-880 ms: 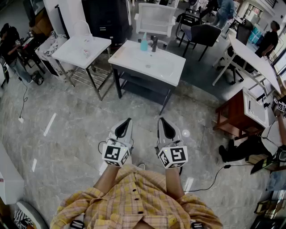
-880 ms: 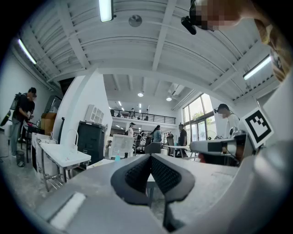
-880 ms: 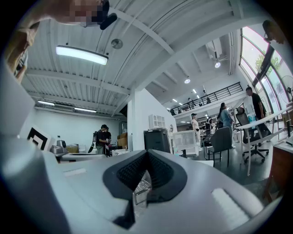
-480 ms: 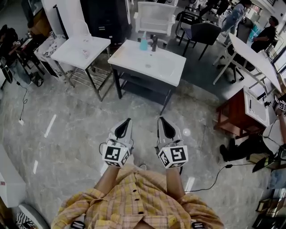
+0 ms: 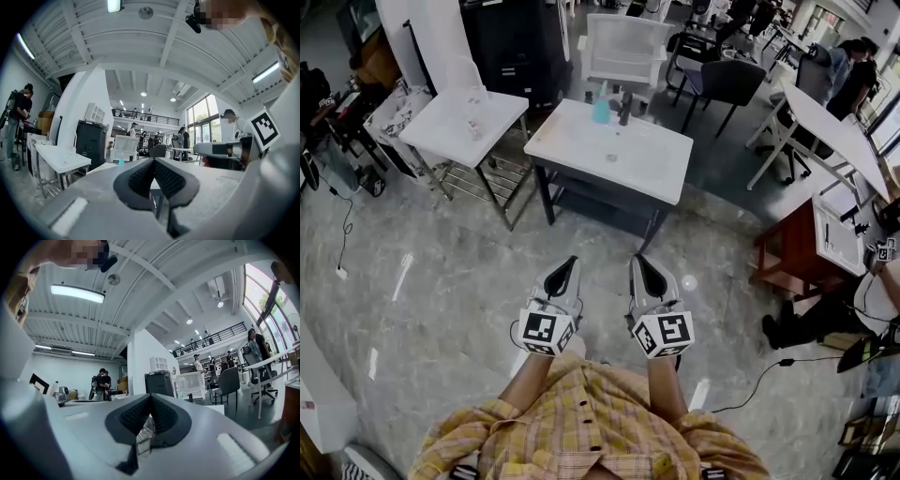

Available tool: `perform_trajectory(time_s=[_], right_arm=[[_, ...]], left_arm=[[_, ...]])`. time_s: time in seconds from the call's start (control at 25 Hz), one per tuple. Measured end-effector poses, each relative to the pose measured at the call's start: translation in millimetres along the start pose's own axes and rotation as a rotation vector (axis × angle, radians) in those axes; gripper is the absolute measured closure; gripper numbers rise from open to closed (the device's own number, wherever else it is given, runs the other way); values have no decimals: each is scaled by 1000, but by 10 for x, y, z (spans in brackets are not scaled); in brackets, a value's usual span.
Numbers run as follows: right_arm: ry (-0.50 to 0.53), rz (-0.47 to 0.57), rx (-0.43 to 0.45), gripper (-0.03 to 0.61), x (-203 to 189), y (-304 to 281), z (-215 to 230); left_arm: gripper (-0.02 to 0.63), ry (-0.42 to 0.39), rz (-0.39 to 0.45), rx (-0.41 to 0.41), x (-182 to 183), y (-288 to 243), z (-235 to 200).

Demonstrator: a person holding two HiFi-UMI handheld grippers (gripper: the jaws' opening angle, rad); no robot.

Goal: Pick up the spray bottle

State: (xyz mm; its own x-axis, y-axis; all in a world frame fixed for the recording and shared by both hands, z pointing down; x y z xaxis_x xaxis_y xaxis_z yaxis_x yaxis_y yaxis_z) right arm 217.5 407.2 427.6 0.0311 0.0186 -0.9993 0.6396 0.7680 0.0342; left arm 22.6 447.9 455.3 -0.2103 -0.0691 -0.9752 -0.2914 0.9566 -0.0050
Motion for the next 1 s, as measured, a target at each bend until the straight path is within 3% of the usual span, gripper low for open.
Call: perform_trajectory(time_s=[0.44, 0.8, 1.0], right_arm=[[2, 7, -60, 577, 178, -1139, 18], [7, -26, -112, 577, 21, -1600, 66], [-1, -30, -91, 577, -140, -1952, 195]], left_arm=[[615, 2, -10, -70, 420, -797, -863], [615, 26, -24, -92, 353, -1177, -1292], [615, 16, -43, -97, 272, -1490, -1496]])
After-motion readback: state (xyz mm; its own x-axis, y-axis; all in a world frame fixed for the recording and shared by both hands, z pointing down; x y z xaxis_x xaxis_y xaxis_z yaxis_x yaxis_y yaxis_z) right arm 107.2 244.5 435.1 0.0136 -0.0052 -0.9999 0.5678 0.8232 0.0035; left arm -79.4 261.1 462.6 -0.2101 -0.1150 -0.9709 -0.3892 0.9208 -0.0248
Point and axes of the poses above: the fingertips, and each gripper's own axes: y backward along the fingers, z to its right, x out of its top, the point moved 8 cm from there along y, backward along the fingers, and after that the axes turned 7 degrees about y, right-handed, at the moved point
